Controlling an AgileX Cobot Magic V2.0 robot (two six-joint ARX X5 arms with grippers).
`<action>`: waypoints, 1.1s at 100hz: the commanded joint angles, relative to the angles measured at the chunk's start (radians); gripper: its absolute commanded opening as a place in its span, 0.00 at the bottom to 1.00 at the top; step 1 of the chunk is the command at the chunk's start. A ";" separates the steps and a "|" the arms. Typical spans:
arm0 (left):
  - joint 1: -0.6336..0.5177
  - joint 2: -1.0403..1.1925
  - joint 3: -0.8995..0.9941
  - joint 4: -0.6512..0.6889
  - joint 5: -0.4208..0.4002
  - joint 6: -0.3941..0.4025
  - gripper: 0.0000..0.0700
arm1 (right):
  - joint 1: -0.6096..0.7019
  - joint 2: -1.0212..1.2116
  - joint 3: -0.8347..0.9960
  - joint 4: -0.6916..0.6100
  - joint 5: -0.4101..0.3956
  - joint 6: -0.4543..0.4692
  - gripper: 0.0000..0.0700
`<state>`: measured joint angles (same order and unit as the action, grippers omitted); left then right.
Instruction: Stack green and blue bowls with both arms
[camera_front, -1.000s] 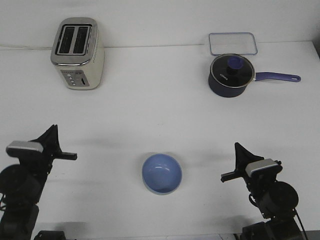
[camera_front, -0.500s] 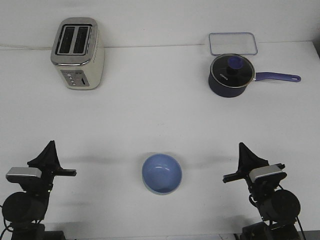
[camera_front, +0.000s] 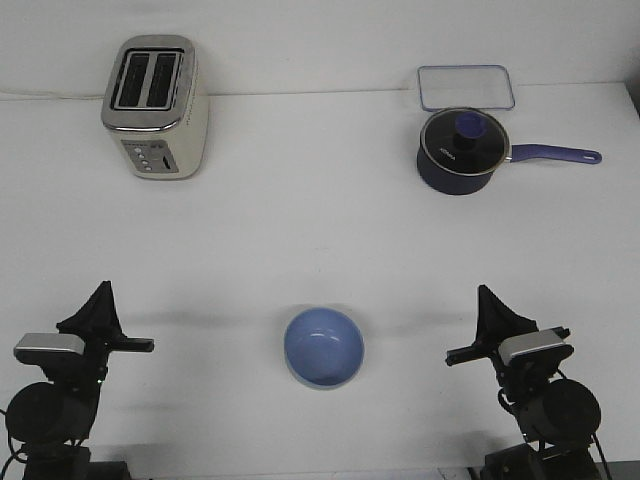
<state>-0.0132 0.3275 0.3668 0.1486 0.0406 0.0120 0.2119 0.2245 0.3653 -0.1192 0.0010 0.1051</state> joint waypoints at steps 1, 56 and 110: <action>0.002 0.002 0.010 0.010 0.002 -0.003 0.02 | 0.003 -0.002 0.000 0.014 0.000 0.003 0.00; 0.016 -0.325 -0.342 0.039 0.008 0.003 0.02 | 0.003 -0.002 0.000 0.014 0.000 0.003 0.00; 0.013 -0.321 -0.353 0.025 0.010 0.002 0.02 | 0.003 -0.002 0.000 0.014 0.000 0.003 0.00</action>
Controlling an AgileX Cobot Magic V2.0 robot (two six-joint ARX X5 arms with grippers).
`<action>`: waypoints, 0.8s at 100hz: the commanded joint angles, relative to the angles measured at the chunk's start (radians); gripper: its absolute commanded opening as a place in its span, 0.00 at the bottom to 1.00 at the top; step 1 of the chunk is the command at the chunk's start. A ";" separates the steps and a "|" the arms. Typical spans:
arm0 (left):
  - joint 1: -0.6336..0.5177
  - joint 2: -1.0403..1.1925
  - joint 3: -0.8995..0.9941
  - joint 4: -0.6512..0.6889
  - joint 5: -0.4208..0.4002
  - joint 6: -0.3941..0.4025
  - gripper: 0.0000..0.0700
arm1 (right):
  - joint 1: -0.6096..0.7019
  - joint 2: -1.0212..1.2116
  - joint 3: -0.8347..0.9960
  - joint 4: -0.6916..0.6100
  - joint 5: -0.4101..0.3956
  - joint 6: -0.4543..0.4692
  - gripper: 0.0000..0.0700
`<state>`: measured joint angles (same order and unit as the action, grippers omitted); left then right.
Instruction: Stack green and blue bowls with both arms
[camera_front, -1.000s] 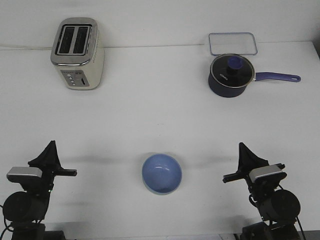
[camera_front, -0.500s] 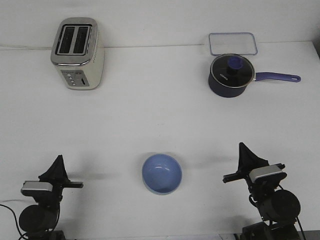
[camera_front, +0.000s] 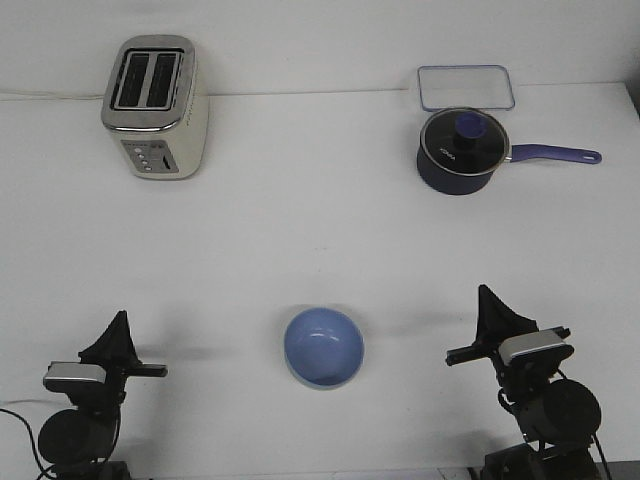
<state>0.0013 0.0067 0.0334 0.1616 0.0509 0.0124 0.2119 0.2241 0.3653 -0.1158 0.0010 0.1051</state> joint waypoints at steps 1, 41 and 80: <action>-0.002 0.000 -0.019 0.012 0.000 0.001 0.02 | 0.003 -0.002 0.000 0.011 0.000 0.003 0.00; -0.002 0.000 -0.019 0.012 0.000 0.001 0.02 | 0.003 -0.002 0.000 0.011 0.000 0.003 0.00; -0.002 0.000 -0.019 0.012 0.000 0.001 0.02 | -0.167 -0.162 -0.200 0.010 -0.050 -0.265 0.00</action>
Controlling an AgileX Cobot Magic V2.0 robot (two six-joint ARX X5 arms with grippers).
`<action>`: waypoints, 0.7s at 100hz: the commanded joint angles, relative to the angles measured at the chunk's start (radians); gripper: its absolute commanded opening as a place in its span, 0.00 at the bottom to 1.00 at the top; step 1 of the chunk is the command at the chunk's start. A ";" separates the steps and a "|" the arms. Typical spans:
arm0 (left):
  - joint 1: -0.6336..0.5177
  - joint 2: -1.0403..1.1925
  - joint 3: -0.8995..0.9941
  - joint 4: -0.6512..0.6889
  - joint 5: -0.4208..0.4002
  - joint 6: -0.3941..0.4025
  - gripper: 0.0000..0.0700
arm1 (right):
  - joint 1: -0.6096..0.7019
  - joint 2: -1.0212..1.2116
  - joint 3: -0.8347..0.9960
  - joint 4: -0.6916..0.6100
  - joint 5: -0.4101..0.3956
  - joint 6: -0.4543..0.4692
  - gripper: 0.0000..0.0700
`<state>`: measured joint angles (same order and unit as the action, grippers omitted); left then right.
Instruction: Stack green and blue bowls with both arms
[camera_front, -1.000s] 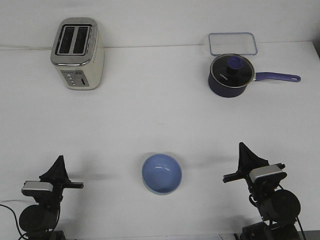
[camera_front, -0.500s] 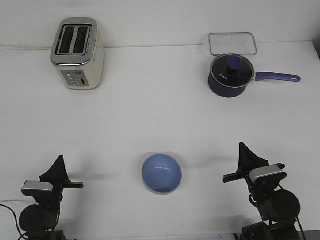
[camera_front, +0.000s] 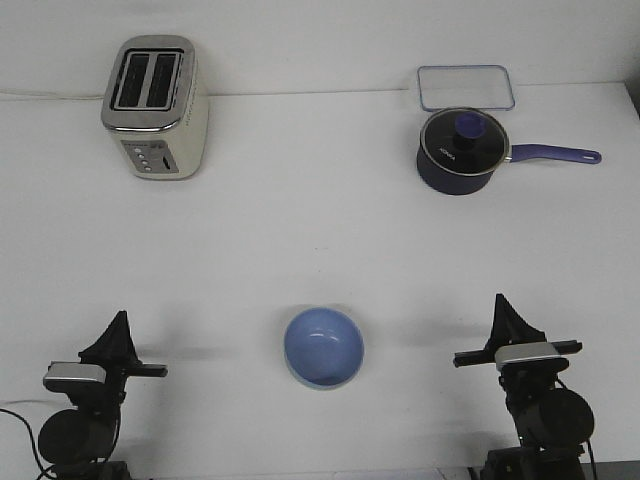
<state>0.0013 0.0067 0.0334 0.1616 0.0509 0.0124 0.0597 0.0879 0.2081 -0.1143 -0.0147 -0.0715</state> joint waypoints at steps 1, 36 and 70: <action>-0.002 0.000 -0.019 0.012 0.000 0.002 0.02 | -0.017 -0.029 -0.048 0.009 -0.040 -0.091 0.00; -0.002 0.000 -0.019 0.012 0.000 0.001 0.02 | -0.080 -0.087 -0.196 0.063 -0.051 -0.174 0.00; -0.002 0.000 -0.019 0.012 0.000 0.001 0.02 | -0.080 -0.087 -0.195 0.069 -0.039 -0.172 0.00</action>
